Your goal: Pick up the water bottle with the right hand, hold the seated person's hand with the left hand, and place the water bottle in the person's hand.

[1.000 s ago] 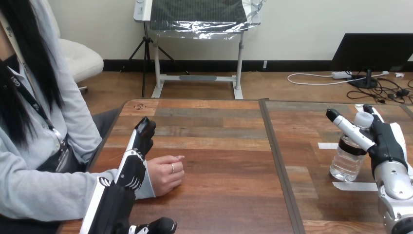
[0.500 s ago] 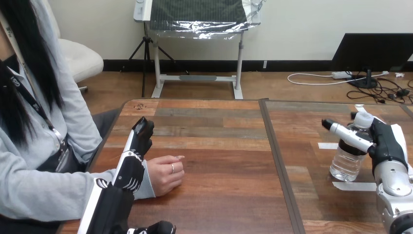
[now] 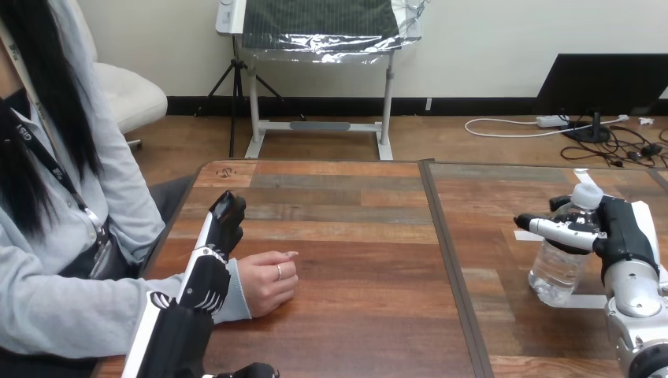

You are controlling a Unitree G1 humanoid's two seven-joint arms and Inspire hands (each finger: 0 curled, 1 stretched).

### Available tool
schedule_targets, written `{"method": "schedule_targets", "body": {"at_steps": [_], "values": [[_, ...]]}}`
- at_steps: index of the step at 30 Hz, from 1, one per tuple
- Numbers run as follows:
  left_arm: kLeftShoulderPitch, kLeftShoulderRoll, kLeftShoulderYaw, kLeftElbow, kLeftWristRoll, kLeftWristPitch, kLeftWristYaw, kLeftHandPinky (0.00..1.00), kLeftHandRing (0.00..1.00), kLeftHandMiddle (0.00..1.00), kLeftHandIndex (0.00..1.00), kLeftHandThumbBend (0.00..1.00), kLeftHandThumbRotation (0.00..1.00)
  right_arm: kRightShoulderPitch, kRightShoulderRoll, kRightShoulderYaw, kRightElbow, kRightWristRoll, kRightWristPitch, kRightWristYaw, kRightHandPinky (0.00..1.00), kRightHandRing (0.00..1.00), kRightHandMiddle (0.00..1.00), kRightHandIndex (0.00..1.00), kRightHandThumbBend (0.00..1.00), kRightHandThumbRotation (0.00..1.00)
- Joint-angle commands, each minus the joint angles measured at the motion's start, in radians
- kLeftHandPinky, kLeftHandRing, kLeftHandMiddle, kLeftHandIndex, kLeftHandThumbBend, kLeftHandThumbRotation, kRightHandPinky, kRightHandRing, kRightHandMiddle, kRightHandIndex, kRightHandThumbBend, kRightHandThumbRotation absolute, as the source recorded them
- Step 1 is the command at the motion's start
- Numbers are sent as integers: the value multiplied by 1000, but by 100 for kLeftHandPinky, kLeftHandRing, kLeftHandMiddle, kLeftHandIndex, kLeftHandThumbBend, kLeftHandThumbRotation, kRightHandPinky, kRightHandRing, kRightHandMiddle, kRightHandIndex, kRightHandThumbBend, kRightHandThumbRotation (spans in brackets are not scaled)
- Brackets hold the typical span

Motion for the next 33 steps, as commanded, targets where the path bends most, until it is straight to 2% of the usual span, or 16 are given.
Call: {"method": "schedule_targets", "body": {"at_steps": [1, 16, 21, 25, 33], "values": [[-16, 14, -11, -73, -23, 18, -4, 100, 100, 100, 100, 100, 70, -70, 21, 7, -6, 1, -22, -1, 17, 23, 31, 35, 80, 0], [-14, 13, -10, -79, -28, 13, -13, 100, 100, 100, 100, 100, 67, -61, 28, -3, -10, 19, -36, 1, 14, 20, 29, 30, 66, 0], [-16, 9, -12, -75, -32, 11, -16, 100, 100, 100, 100, 100, 67, -61, 30, -24, -13, 48, -36, 24, 13, 18, 27, 27, 62, 0], [-14, 6, -19, -79, -44, 21, -20, 100, 100, 100, 100, 100, 66, -63, 28, -23, -17, 56, -32, 26, 13, 17, 27, 26, 61, 0], [-20, -8, -6, -66, -22, 9, -13, 100, 100, 100, 100, 100, 65, -70, 30, -59, -35, 115, -49, 68, 11, 16, 25, 25, 58, 0]]}}
